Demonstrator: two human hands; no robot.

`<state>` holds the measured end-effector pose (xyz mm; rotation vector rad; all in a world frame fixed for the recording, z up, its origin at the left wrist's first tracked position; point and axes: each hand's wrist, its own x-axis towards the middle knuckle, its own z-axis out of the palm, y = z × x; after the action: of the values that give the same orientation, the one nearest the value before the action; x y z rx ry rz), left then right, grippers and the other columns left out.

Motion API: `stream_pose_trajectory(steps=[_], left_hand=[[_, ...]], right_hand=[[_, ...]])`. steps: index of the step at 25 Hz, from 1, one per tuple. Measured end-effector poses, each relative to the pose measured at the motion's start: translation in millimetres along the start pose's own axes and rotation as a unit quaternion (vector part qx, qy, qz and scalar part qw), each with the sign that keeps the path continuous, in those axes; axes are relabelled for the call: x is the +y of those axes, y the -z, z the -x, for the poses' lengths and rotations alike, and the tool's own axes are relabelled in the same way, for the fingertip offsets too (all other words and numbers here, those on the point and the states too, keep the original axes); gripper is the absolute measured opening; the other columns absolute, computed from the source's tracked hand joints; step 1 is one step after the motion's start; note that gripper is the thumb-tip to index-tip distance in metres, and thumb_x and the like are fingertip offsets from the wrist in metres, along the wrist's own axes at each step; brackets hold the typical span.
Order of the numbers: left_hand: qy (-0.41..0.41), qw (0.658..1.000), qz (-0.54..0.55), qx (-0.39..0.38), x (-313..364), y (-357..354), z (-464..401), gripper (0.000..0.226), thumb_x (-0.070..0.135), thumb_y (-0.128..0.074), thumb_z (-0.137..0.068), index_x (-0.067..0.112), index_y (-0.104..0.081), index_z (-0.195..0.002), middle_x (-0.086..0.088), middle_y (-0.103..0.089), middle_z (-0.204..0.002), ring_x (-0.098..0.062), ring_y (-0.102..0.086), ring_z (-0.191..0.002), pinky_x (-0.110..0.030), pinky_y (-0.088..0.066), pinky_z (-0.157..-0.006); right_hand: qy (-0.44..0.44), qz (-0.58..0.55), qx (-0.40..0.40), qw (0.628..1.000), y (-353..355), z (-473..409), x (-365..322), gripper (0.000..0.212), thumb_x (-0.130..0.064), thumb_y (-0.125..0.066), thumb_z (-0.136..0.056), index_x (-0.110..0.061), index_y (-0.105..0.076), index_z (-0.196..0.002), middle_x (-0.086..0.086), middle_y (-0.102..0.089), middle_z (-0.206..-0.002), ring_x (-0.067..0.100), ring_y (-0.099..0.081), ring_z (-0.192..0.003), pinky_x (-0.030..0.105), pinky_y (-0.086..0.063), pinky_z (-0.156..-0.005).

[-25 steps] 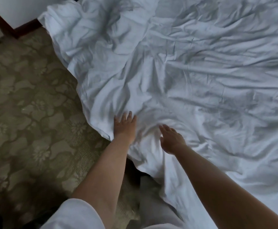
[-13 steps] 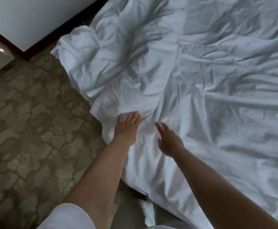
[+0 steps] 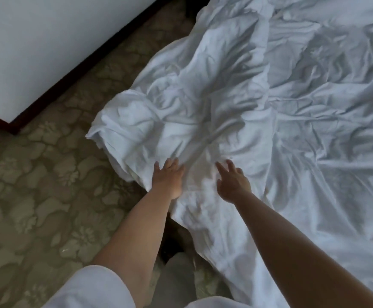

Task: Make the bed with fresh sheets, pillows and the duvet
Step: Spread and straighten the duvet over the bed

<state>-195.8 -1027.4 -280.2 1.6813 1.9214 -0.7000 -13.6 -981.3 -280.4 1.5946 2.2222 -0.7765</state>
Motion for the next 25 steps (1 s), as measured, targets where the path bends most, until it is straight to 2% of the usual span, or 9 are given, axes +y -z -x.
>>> stream_pose_trajectory(steps=[5,11,13,16,18,21,22,23,25], left_hand=[[-0.043,0.999,-0.018,0.001,-72.7,11.8,-33.9,0.076,0.013,-0.042,-0.095,0.029,0.005,-0.153,-0.001,0.016,-0.159,-0.023,0.013,-0.147,-0.051,0.000,-0.118],[-0.049,0.997,-0.056,-0.007,-149.5,30.8,-78.1,0.073,0.006,-0.039,-0.095,0.028,0.001,-0.153,0.000,0.014,-0.160,-0.024,0.011,-0.147,-0.052,0.000,-0.118],[-0.052,0.994,-0.096,0.005,-180.1,46.9,-99.4,0.070,0.010,-0.039,-0.096,0.027,-0.001,-0.153,-0.002,0.013,-0.160,-0.024,0.011,-0.147,-0.053,-0.001,-0.117],[-0.079,0.986,-0.144,0.028,-225.6,78.3,-137.0,0.066,0.010,-0.040,-0.094,0.024,-0.010,-0.152,-0.002,0.005,-0.160,-0.021,0.002,-0.147,-0.051,-0.005,-0.117],[-0.096,0.984,-0.146,0.039,-248.6,97.6,-161.6,0.062,0.010,-0.037,-0.095,0.019,-0.013,-0.151,0.000,-0.002,-0.159,-0.018,-0.004,-0.146,-0.049,-0.009,-0.117],[-0.099,0.985,-0.083,0.117,-268.4,127.8,-207.8,0.051,0.027,-0.039,-0.099,0.015,-0.023,-0.146,-0.001,-0.024,-0.151,-0.021,-0.025,-0.138,-0.046,-0.028,-0.110],[-0.090,0.985,-0.062,0.132,-269.7,134.8,-220.4,0.056,0.036,-0.041,-0.098,0.015,-0.022,-0.146,-0.002,-0.025,-0.150,-0.023,-0.028,-0.135,-0.047,-0.032,-0.106],[-0.074,0.989,-0.052,0.116,-268.1,140.0,-230.4,0.065,0.045,-0.043,-0.097,0.016,-0.016,-0.149,-0.003,-0.020,-0.152,-0.026,-0.028,-0.135,-0.049,-0.032,-0.106],[-0.039,0.999,-0.020,0.026,-263.8,144.4,-250.3,0.086,0.058,-0.044,-0.092,0.019,0.004,-0.152,-0.006,-0.004,-0.159,-0.031,-0.027,-0.138,-0.057,-0.024,-0.109]], right_hand=[[-0.037,-0.004,-0.046,0.998,-5.9,-37.4,-64.0,0.057,-0.021,-0.036,-0.099,-0.031,-0.015,-0.151,-0.006,-0.003,-0.160,0.023,-0.010,-0.146,0.040,-0.020,-0.114],[-0.036,-0.062,-0.116,0.991,-26.1,-95.9,-136.0,0.061,-0.014,-0.035,-0.097,-0.031,-0.014,-0.151,-0.005,-0.005,-0.160,0.020,-0.019,-0.144,0.039,-0.022,-0.116],[-0.047,-0.086,-0.109,0.989,-23.4,-124.4,-157.3,0.062,-0.011,-0.035,-0.095,-0.029,-0.017,-0.151,-0.007,-0.010,-0.160,0.019,-0.021,-0.144,0.037,-0.024,-0.116],[-0.069,-0.112,-0.065,0.989,-3.3,-175.5,-189.2,0.057,-0.009,-0.038,-0.090,-0.021,-0.032,-0.146,-0.004,-0.029,-0.152,0.020,-0.035,-0.137,0.034,-0.032,-0.111],[-0.082,-0.144,-0.045,0.985,13.2,-204.7,-207.4,0.057,-0.009,-0.039,-0.090,-0.024,-0.034,-0.145,-0.005,-0.031,-0.150,0.021,-0.039,-0.133,0.033,-0.035,-0.107],[-0.078,-0.190,-0.015,0.979,32.3,-245.6,-228.7,0.062,-0.010,-0.037,-0.093,-0.032,-0.024,-0.149,-0.010,-0.021,-0.155,0.019,-0.034,-0.137,0.033,-0.032,-0.109],[-0.074,-0.200,-0.010,0.977,36.6,-257.9,-232.4,0.062,-0.011,-0.036,-0.094,-0.033,-0.022,-0.150,-0.011,-0.020,-0.155,0.018,-0.034,-0.137,0.033,-0.032,-0.109],[-0.074,-0.204,-0.014,0.976,39.2,-265.3,-234.3,0.060,-0.013,-0.036,-0.095,-0.033,-0.022,-0.150,-0.011,-0.020,-0.156,0.018,-0.033,-0.137,0.033,-0.032,-0.109],[-0.086,-0.207,-0.024,0.974,37.9,-270.9,-235.4,0.060,-0.015,-0.036,-0.095,-0.034,-0.021,-0.150,-0.014,-0.018,-0.156,0.016,-0.032,-0.139,0.032,-0.031,-0.110]])
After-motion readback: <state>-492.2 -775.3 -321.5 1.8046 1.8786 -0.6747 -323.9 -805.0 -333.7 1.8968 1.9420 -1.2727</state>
